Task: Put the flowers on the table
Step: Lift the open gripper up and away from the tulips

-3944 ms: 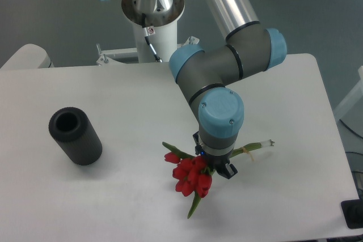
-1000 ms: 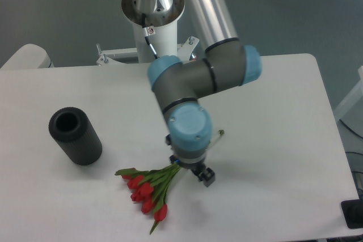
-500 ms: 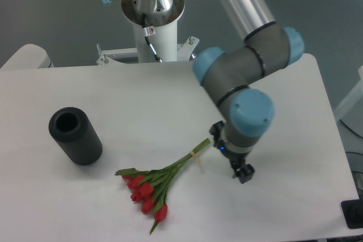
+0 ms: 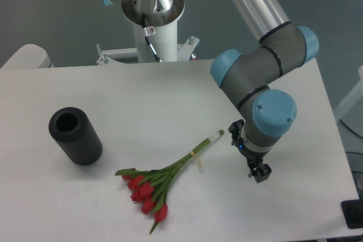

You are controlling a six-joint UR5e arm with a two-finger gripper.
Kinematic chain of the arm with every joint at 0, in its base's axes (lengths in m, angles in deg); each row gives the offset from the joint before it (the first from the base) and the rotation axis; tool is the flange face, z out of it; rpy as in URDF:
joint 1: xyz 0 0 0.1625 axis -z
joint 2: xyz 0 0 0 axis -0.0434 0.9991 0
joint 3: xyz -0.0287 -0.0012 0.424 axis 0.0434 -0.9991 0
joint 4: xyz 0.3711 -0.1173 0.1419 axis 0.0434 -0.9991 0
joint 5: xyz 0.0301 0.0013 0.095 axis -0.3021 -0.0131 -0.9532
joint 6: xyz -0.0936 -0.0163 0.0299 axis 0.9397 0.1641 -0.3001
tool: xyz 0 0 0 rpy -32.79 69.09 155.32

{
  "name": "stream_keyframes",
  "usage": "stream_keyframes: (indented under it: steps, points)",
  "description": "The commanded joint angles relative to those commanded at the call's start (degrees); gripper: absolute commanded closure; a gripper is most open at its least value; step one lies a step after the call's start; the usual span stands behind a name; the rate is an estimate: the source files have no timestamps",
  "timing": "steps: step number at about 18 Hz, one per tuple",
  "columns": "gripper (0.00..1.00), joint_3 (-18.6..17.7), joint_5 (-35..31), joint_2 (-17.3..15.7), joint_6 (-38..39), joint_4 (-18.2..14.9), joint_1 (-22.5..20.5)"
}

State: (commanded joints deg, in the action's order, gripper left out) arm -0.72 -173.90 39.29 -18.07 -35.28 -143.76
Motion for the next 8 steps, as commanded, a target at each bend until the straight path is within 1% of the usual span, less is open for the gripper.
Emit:
stream_keyframes:
  steps: [8]
  points:
    - [0.00,-0.62,-0.09,0.09,0.00,0.44,0.00]
